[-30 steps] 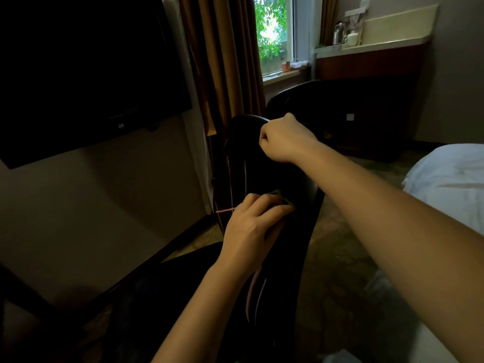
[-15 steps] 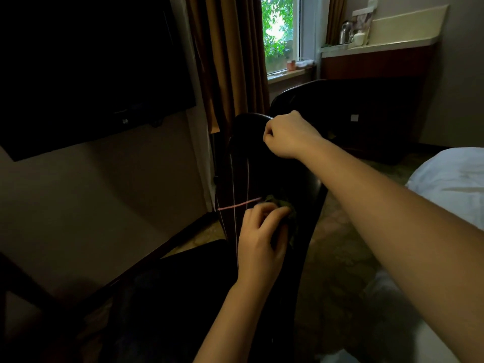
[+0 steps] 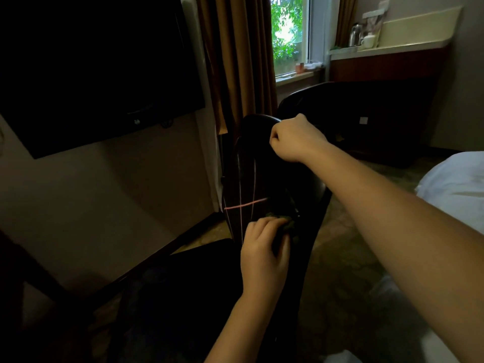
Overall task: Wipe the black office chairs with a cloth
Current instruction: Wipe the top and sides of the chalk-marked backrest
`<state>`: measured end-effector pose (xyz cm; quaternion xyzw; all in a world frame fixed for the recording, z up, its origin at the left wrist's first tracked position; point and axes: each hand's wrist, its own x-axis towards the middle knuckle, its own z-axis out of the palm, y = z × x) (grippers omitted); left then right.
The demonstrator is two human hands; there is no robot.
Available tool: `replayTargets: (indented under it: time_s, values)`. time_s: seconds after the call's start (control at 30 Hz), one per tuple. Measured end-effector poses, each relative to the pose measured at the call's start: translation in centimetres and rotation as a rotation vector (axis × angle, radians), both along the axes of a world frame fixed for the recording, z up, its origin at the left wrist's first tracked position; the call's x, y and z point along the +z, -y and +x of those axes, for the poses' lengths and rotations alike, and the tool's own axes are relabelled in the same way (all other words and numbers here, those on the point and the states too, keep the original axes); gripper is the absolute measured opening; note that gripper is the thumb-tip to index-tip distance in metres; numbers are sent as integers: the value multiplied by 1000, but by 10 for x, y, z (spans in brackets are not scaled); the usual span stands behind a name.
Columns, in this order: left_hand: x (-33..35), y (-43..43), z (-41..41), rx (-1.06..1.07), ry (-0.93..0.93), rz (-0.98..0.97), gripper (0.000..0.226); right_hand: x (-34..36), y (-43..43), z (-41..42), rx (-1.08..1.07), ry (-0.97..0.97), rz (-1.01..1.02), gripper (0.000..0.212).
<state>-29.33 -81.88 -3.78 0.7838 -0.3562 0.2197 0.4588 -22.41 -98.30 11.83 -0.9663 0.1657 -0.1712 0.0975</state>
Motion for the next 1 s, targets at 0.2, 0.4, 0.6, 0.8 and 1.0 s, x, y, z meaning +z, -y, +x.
replayTargets:
  time_s: [0.2,0.4,0.6,0.8,1.0]
  values:
    - [31,21,9,-67,83,-7,25,1,-3,-4,-6,-9,12,24]
    - [33,8,28,-160,242,168,32,2,-6,-7,-17,-8,8,24]
    - [35,-1,29,-262,347,211,26,2,-9,-11,-24,-10,2,24]
    - [27,-4,26,-269,432,172,19,4,-13,-17,1,-18,-14,24]
    - [-9,-15,21,-165,120,124,24,5,-14,-15,11,-9,-22,24]
